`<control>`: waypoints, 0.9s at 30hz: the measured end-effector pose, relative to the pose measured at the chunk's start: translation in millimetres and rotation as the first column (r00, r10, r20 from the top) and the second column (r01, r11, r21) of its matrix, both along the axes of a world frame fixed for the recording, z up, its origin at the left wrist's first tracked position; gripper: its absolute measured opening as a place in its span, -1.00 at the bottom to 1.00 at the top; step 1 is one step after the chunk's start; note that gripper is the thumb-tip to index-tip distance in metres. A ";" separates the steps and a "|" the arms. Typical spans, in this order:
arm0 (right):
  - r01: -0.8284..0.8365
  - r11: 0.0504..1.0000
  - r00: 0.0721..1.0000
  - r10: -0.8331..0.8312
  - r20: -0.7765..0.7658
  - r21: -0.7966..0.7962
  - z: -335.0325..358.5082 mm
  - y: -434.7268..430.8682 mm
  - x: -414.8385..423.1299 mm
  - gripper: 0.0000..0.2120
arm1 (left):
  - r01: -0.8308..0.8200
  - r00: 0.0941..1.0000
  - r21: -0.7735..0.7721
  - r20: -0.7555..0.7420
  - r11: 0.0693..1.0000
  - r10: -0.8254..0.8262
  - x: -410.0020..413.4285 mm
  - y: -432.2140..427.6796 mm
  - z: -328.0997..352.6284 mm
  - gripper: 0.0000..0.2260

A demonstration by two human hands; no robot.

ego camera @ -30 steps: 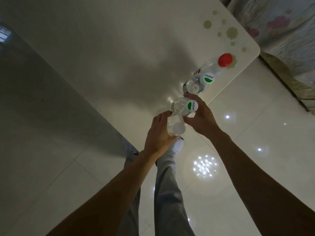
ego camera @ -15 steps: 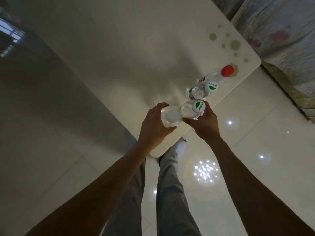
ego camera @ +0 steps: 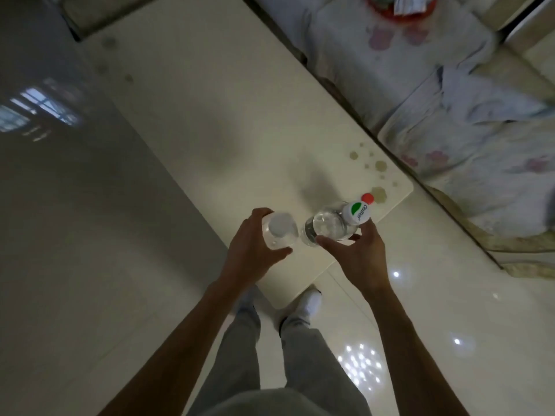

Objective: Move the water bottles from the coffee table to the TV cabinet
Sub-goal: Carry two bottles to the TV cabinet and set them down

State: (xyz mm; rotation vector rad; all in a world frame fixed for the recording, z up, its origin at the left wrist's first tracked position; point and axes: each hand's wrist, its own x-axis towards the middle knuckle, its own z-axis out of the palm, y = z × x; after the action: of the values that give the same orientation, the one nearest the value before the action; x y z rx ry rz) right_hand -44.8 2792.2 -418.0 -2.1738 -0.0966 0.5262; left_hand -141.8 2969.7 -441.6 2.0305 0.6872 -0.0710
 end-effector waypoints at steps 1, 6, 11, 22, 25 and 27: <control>-0.003 1.000 1.000 0.003 0.002 0.012 11.2 2.4 -0.4 -0.22 | -0.020 1.000 0.003 0.007 1.000 0.020 -2.6 1.8 11.1 -0.36; -0.054 0.997 0.999 0.054 0.005 0.052 55.9 11.3 0.9 -0.24 | -0.098 0.993 0.035 0.066 0.995 0.096 -14.7 2.6 61.9 -0.39; -0.217 0.974 0.975 0.213 0.070 0.064 82.7 10.9 3.6 -0.28 | -0.180 0.981 0.069 0.087 0.981 0.174 -31.9 -18.0 95.0 -0.38; -0.588 0.808 0.803 0.577 0.147 0.042 103.7 0.4 -8.5 -0.38 | -0.531 0.847 0.075 0.061 0.844 0.528 -89.4 -70.7 143.1 -0.35; -0.651 0.757 0.752 0.636 0.170 0.050 107.0 9.2 -20.9 -0.38 | -0.594 0.805 0.077 0.074 0.801 0.589 -116.2 -73.4 154.5 -0.33; -0.691 0.721 0.715 0.670 0.201 0.052 111.7 17.3 -31.7 -0.40 | -0.638 0.770 0.069 0.083 0.767 0.632 -135.7 -71.7 158.8 -0.33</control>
State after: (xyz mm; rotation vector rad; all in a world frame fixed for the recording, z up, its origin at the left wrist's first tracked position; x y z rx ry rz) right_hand -76.5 2809.5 -306.3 -2.0051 -1.0422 0.7168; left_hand -277.5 2898.0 -282.8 1.7713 1.3324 0.4252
